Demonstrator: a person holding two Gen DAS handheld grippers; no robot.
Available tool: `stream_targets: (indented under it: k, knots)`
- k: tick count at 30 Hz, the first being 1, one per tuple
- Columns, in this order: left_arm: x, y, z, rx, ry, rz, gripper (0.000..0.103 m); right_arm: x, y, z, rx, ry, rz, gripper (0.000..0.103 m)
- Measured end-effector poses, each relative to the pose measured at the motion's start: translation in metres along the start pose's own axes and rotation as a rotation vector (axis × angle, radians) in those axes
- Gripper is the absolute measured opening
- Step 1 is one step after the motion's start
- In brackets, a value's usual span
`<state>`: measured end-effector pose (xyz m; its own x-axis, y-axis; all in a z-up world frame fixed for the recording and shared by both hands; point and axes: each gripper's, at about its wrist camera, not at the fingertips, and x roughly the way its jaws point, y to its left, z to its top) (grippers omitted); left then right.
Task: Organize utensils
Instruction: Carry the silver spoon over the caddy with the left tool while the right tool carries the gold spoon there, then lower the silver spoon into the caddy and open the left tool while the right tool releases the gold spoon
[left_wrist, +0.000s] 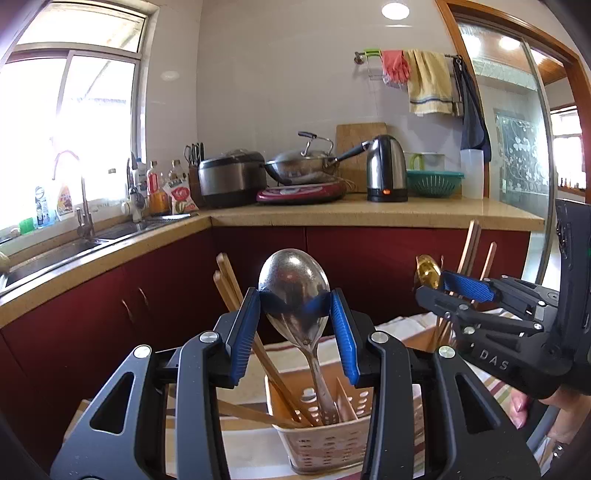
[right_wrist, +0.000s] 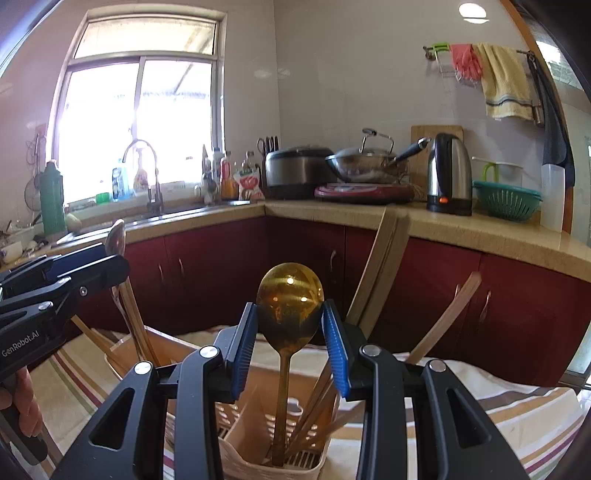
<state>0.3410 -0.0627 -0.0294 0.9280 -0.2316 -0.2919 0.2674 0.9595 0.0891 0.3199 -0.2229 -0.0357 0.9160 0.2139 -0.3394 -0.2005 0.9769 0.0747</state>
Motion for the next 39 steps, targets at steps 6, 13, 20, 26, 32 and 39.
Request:
stream_targets:
  k: [6,13,20,26,32,39]
  knots:
    - [0.003,-0.006,-0.004,0.025,-0.007,0.021,0.039,0.005,0.003,-0.008,-0.011,0.027,-0.003,0.037]
    - [0.003,-0.009,-0.006,0.049,-0.001,0.031,0.042,0.007,0.004,-0.012,-0.008,0.045,0.003,0.037]
    - [0.002,-0.015,-0.005,0.057,-0.002,0.025,0.052,0.006,0.004,-0.01,-0.012,0.047,0.012,0.043]
    - [0.0,-0.018,-0.005,0.062,-0.007,0.018,0.06,0.003,0.005,-0.009,-0.012,0.04,0.015,0.047]
    - [-0.011,-0.02,0.001,0.055,-0.039,0.014,0.07,-0.009,0.003,-0.003,-0.001,0.014,0.013,0.047]
    - [-0.027,-0.021,0.01,0.04,-0.049,0.019,0.073,-0.028,0.005,0.0,0.004,0.003,0.0,0.047]
